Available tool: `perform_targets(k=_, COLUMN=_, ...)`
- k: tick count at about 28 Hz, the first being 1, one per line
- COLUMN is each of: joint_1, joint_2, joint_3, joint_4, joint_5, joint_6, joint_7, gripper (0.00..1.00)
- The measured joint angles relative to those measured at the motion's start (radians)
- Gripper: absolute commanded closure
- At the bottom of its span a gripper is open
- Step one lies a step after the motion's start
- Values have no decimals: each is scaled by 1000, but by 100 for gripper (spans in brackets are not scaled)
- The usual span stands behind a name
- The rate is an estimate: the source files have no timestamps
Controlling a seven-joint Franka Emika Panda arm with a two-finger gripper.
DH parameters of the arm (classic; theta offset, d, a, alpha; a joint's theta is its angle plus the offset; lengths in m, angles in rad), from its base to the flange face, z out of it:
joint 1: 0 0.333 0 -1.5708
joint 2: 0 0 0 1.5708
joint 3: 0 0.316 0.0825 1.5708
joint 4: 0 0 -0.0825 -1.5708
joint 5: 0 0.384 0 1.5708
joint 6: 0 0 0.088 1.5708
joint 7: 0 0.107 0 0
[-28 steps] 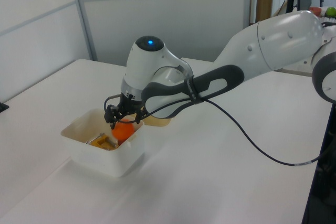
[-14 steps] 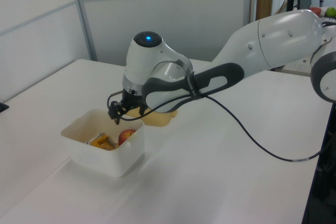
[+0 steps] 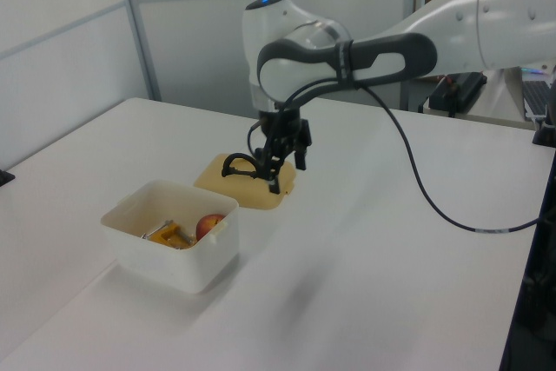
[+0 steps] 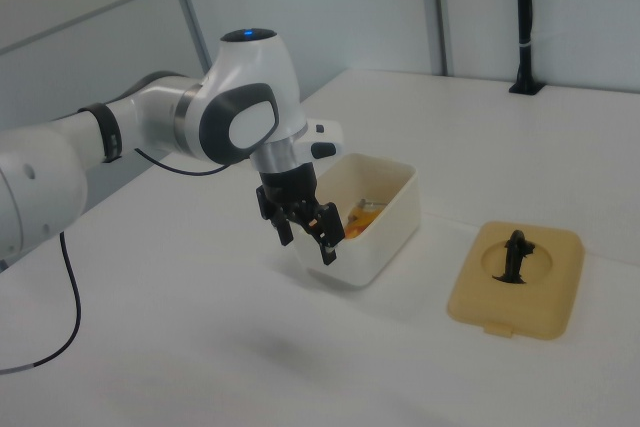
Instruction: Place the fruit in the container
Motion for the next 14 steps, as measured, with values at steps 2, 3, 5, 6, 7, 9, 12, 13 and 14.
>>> perform_targets(k=2, joint_1=0, joint_2=-19, joint_3=-21, joint_4=0, joint_5=-3, joint_6=-41, joint_7=-34, gripper=0)
perform_targets(k=3, joint_1=-1, joint_2=-33, joint_3=-38, joint_4=0, joint_5=-4, joint_6=-61, joint_7=-55, gripper=0)
perform_targets(k=5, joint_1=-2, joint_2=-53, joint_3=-58, joint_4=0, joint_5=-5, joint_6=-82, joint_7=-79, gripper=0)
perform_targets(k=6, joint_1=-3, joint_2=-64, joint_3=-68, joint_4=1, joint_5=-8, joint_6=-93, joint_7=-88, gripper=0)
perform_targets(k=7, joint_1=-4, joint_2=-77, joint_3=-77, joint_4=1, joint_5=-12, joint_6=-104, joint_7=-97, gripper=0)
perform_targets(k=9, joint_1=-11, joint_2=-111, joint_3=-92, joint_4=1, joint_5=-20, joint_6=-132, joint_7=-118, gripper=0)
perform_targets(k=12, joint_1=-25, joint_2=-154, joint_3=-100, joint_4=1, joint_5=-27, joint_6=-175, joint_7=-153, gripper=0)
perform_targets(k=13, joint_1=-29, joint_2=-168, joint_3=-101, joint_4=1, joint_5=-27, joint_6=-188, joint_7=-165, gripper=0)
perform_targets(k=14, joint_1=-36, joint_2=-185, joint_3=-101, joint_4=1, joint_5=-27, joint_6=-201, joint_7=-180, gripper=0)
